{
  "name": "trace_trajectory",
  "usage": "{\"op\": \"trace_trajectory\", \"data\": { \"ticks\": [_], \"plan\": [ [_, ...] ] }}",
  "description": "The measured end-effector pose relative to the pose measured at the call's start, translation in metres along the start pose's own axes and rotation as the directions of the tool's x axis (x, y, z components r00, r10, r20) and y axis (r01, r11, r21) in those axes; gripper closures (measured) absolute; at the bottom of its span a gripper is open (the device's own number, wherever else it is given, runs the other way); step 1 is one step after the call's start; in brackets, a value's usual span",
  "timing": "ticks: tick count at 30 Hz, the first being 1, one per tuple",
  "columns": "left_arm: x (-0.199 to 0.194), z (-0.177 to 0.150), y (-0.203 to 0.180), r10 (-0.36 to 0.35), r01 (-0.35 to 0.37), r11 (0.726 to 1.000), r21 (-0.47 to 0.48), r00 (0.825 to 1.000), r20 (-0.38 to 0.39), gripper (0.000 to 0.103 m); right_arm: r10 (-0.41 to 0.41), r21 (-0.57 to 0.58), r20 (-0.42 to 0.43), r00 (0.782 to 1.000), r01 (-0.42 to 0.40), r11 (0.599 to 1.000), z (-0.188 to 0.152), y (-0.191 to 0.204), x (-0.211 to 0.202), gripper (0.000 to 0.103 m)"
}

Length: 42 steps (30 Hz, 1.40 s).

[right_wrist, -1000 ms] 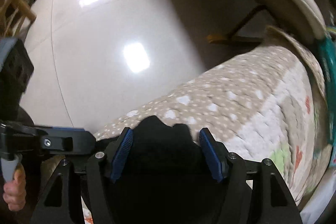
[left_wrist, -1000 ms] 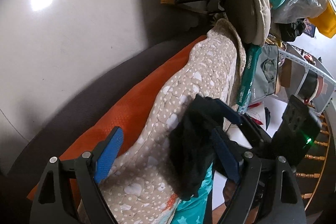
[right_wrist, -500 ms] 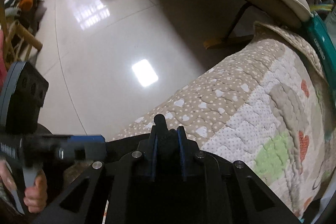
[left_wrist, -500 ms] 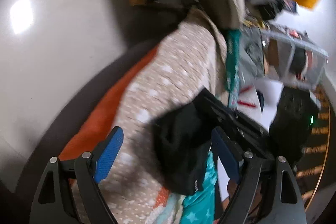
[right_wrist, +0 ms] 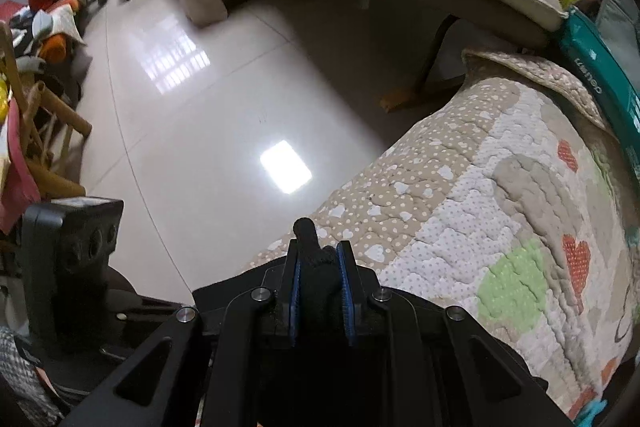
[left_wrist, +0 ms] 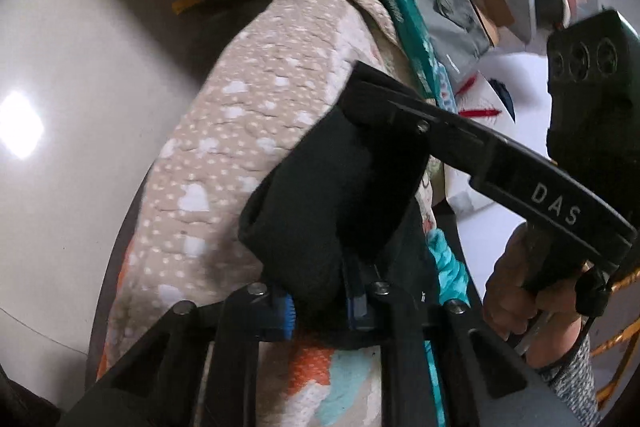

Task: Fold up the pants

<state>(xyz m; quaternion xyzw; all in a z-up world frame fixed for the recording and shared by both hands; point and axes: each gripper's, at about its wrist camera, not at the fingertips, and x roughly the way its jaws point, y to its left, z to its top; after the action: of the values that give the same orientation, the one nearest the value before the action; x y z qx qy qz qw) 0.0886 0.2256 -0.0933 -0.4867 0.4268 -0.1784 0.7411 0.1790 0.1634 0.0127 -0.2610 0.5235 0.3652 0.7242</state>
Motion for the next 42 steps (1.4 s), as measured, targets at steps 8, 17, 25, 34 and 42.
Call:
{"op": "trace_trajectory", "data": {
  "ticks": [8,17,25,34,42],
  "plan": [
    [0.000,-0.008,-0.060,0.004,-0.005,0.997,0.074,1.000,0.011,0.088,0.015,0.082,0.132,0.991,-0.026,0.996,-0.026,-0.037,-0.055,0.085],
    [0.090,-0.041,-0.141,0.071,-0.040,0.975,0.217,0.988,-0.140,0.088,-0.030,0.330,0.208,0.978,-0.042,0.943,-0.129,-0.132,-0.097,0.085],
    [0.158,-0.087,-0.171,0.188,-0.100,0.945,0.312,0.946,-0.264,0.058,-0.146,0.565,0.149,0.978,0.037,0.825,-0.239,-0.207,-0.086,0.046],
    [0.087,-0.088,-0.158,0.211,-0.148,0.944,0.296,0.958,-0.195,0.038,-0.397,0.703,0.265,0.879,0.106,0.704,-0.274,-0.219,-0.155,0.031],
    [0.070,-0.067,-0.130,0.286,-0.265,0.942,0.206,0.954,-0.084,0.038,-0.077,0.663,0.196,0.978,-0.075,0.745,-0.270,-0.194,-0.085,0.035]
  ]
}}
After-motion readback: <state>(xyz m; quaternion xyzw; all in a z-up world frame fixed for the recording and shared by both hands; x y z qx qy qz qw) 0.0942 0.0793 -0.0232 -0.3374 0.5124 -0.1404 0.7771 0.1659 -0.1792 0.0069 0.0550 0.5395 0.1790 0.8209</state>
